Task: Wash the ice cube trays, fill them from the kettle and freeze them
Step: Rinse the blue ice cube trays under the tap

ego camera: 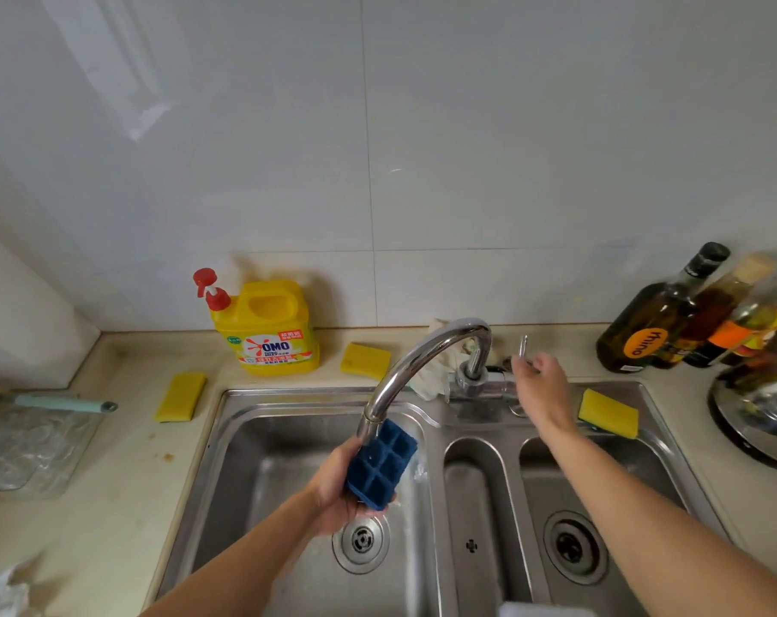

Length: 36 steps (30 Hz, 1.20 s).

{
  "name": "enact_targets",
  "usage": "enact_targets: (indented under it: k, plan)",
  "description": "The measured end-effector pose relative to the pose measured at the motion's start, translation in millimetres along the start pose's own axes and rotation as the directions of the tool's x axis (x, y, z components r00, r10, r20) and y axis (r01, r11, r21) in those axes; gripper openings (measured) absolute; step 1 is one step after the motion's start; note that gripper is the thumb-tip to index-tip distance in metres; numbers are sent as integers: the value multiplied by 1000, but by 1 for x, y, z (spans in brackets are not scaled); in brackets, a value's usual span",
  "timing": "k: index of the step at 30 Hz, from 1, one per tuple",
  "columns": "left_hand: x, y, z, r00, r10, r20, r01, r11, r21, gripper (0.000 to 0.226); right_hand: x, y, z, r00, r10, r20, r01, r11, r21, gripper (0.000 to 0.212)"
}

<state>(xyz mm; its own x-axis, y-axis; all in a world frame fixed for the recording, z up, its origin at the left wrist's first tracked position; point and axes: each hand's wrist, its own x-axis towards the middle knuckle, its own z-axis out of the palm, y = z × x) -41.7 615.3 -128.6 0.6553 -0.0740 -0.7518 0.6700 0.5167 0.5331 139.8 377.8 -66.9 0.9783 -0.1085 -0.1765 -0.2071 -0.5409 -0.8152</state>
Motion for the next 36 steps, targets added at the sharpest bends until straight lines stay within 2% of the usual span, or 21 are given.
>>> enact_targets:
  k: [3, 5, 7, 12, 14, 16, 18, 20, 22, 26, 30, 33, 34, 36]
  plan:
    - [-4, -2, 4, 999, 10, -52, -13, 998, -61, 74, 28, 1, -5, 996, 76, 52, -76, 997, -10, 62]
    - [-7, -5, 7, 996, 22, -85, -31, 994, -103, 75, 39, -3, 0, 988, 90, 128, -92, 996, 7, 61]
    - [-10, -8, 9, 994, 37, -102, -50, 991, -127, 73, 43, -10, 8, 978, 69, 195, -71, 997, 6, 60]
    - [-9, -15, 14, 989, 28, -148, -46, 991, -122, 56, 32, -4, 0, 969, -48, 244, 57, 998, -32, 53]
    - [-6, -16, 17, 976, 45, -213, -57, 997, -50, 48, 22, 2, -4, 970, -94, 224, 109, 993, -54, 52]
    - [-2, -18, 19, 937, 152, -315, -103, 980, 169, 44, 7, 6, -4, 976, -94, 199, 104, 994, -42, 57]
    - [-1, -19, 18, 860, 344, -377, -142, 871, 471, 44, -11, 11, 0, 973, -82, 214, 91, 995, -34, 62]
    - [-3, -20, 11, 763, 534, -364, -95, 650, 754, 47, -31, 18, 5, 966, -77, 246, 89, 995, -39, 60]
    - [-9, -22, 3, 709, 638, -301, 2, 425, 905, 49, -53, 26, 11, 962, -63, 267, 78, 996, -44, 61]
    - [-19, -29, -15, 695, 704, -146, 89, 117, 989, 58, -93, 40, 22, 944, -60, 324, 86, 994, -67, 64]
    - [-26, -29, -39, 600, 800, 17, 21, -37, 999, 65, -126, 46, 29, 944, -80, 321, 118, 988, -102, 63]
    - [-24, -37, -59, 700, 707, 102, 48, -190, 981, 69, -148, 52, 29, 944, -93, 315, 146, 978, -148, 63]
    - [-23, -42, -64, 709, 691, 141, 39, -238, 970, 70, -155, 55, 28, 941, -94, 324, 152, 976, -158, 63]
    - [-23, -44, -69, 674, 711, 200, 17, -286, 958, 71, -168, 63, 25, 936, -112, 334, 182, 966, -184, 62]
